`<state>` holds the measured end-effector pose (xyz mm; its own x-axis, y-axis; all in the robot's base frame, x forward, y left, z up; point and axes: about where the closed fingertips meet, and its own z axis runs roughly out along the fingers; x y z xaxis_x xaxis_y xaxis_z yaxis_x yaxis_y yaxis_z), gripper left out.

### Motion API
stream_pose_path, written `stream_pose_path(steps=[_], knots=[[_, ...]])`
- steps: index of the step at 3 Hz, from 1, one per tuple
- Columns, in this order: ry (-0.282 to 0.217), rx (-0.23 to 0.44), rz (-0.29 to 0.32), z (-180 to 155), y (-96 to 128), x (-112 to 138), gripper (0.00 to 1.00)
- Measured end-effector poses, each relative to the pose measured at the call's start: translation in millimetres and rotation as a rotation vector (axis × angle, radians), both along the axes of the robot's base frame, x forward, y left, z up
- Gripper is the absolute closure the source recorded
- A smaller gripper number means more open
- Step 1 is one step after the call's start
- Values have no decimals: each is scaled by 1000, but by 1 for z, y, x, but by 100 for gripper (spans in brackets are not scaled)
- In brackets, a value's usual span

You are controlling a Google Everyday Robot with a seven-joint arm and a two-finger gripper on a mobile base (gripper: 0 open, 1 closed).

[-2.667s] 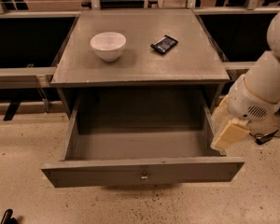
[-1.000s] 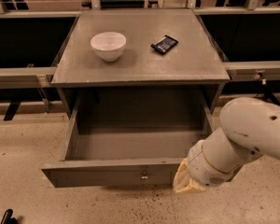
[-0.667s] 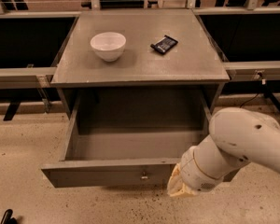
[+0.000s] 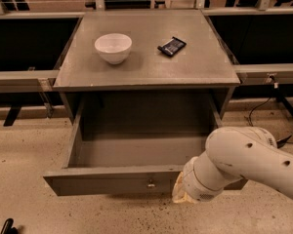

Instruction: Close top drawer

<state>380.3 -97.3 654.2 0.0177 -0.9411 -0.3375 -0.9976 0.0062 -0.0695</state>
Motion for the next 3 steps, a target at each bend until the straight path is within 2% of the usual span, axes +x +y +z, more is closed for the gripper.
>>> stream_pose_path(steps=[1,2,3], knots=[[-3,-21,-44,-14,-3,5,84],[-1,-18,-105,-19,-8,8,60],[-1,-18,-109,-18,-7,8,37]])
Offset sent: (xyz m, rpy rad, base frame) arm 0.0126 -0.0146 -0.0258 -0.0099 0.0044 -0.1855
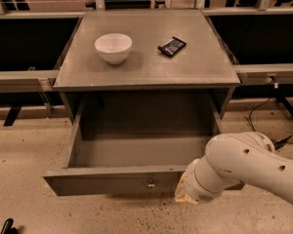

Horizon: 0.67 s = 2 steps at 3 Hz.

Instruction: Close top drawer

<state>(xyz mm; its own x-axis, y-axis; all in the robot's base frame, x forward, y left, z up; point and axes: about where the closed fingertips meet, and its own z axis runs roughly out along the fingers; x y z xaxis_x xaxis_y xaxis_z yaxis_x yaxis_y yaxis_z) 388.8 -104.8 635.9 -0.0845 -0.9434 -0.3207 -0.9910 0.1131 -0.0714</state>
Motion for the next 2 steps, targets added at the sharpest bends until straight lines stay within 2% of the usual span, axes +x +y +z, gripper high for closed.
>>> stream_pose_path(steps=[1,2], knots=[[0,0,0,0,0,0,6],[0,0,0,0,0,0,0]])
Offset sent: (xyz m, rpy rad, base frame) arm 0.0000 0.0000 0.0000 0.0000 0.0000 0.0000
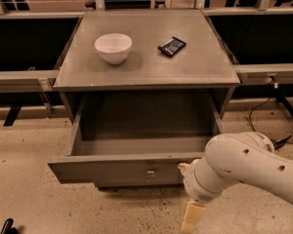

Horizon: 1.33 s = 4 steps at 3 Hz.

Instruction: Close top drawer

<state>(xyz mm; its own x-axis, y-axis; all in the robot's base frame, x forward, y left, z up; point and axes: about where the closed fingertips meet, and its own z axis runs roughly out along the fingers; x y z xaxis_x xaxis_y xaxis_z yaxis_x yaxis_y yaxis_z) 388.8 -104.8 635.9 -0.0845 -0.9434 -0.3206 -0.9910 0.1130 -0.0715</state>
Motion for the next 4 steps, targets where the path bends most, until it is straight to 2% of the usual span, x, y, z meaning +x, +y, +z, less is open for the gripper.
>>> stream_pose_path(steps=[1,2,3,4], knots=[[0,0,0,0,0,0,0],[-58,10,22,2,-2,7,18],[-146,25,49,2,-6,18,41],[-217,44,105,1,-3,37,64]])
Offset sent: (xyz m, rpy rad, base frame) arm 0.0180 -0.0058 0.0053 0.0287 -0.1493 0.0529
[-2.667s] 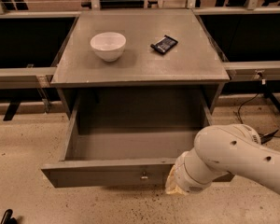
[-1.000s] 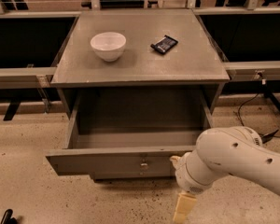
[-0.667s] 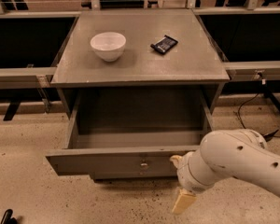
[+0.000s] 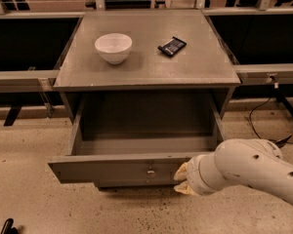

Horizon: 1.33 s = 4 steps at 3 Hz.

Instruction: Close top drawer

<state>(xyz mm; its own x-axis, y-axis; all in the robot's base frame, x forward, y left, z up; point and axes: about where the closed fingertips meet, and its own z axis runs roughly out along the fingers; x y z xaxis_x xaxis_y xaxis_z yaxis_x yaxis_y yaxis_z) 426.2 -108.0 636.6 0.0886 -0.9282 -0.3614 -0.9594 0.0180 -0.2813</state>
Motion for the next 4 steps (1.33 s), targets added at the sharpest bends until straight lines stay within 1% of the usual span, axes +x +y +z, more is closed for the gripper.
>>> stream_pose_path(steps=[1,2,3,4], knots=[[-35,11,50,-2,6,20,87],[-78,4,68,-1,12,31,100],[-82,3,68,0,12,32,80],[-82,3,68,0,12,32,51]])
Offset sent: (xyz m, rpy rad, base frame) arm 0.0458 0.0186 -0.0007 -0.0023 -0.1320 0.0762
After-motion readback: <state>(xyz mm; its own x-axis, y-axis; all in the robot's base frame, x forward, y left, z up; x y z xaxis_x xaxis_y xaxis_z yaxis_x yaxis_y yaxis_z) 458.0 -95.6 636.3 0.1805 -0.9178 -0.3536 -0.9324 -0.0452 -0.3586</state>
